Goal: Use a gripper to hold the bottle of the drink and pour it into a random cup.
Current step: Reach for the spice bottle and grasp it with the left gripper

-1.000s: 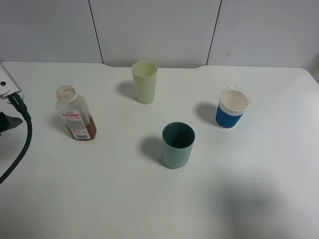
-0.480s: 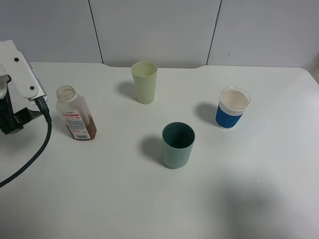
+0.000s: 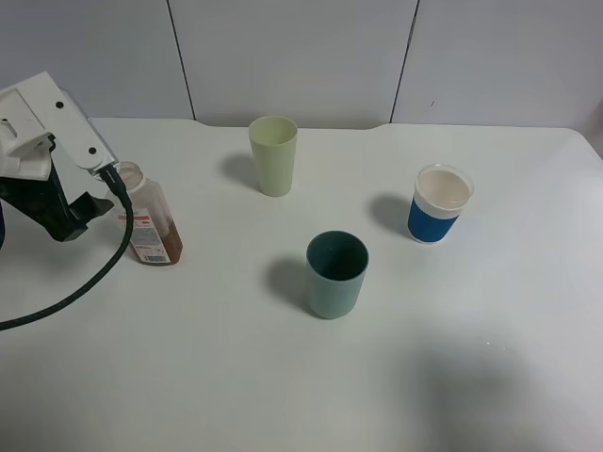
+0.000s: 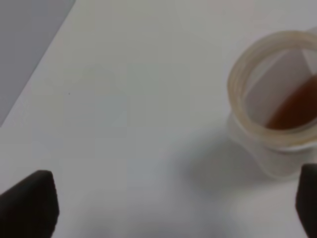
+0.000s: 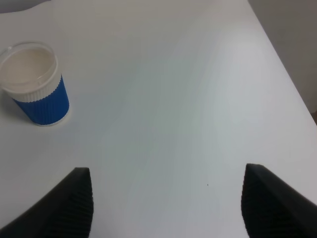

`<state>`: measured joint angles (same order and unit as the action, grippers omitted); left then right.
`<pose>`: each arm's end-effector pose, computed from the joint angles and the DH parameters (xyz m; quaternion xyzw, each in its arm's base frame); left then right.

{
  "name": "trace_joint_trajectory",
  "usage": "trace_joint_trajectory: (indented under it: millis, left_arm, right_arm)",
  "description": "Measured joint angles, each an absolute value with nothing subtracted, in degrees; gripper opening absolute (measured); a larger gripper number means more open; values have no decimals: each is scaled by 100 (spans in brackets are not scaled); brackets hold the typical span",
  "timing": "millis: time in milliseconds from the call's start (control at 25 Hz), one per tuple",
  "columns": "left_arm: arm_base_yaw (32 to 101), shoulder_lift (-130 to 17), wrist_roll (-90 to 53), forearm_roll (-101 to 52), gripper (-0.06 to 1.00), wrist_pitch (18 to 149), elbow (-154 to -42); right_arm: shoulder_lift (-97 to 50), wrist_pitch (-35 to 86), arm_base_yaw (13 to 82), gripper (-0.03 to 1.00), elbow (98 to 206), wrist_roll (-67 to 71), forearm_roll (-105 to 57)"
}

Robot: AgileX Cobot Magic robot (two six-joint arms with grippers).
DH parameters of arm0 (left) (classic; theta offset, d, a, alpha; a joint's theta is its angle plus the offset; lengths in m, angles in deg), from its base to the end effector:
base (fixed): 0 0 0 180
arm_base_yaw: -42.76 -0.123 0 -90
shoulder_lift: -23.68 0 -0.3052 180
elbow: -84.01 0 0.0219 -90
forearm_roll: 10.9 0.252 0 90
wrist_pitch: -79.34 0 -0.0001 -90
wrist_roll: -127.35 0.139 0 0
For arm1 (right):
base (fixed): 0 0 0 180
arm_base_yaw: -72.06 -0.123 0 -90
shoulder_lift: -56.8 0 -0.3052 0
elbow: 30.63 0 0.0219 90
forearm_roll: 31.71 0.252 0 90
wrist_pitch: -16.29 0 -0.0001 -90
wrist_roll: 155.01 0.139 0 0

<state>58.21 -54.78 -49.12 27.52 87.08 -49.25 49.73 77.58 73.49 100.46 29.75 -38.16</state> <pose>0.2552 -0.0584 0.2032 0.4201 0.8076 0.1307 0.3927 0.0165 -0.0141 0.2566 0.0486 0.8511 -0.0411 0.5211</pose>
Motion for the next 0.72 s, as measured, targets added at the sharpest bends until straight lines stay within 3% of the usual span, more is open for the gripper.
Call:
trace_joint_trajectory:
  millis: [240,720]
  left_arm:
    - [5821,-5485,-4962,2846,87,8708,-4562]
    - [5821,-5485,-5265,2748,86,8702,-4438]
  right_arm:
    - [4973,7758,7349,63,10046,2975,-3816]
    - [4973,7758,7349,63,10046,2975,-3816]
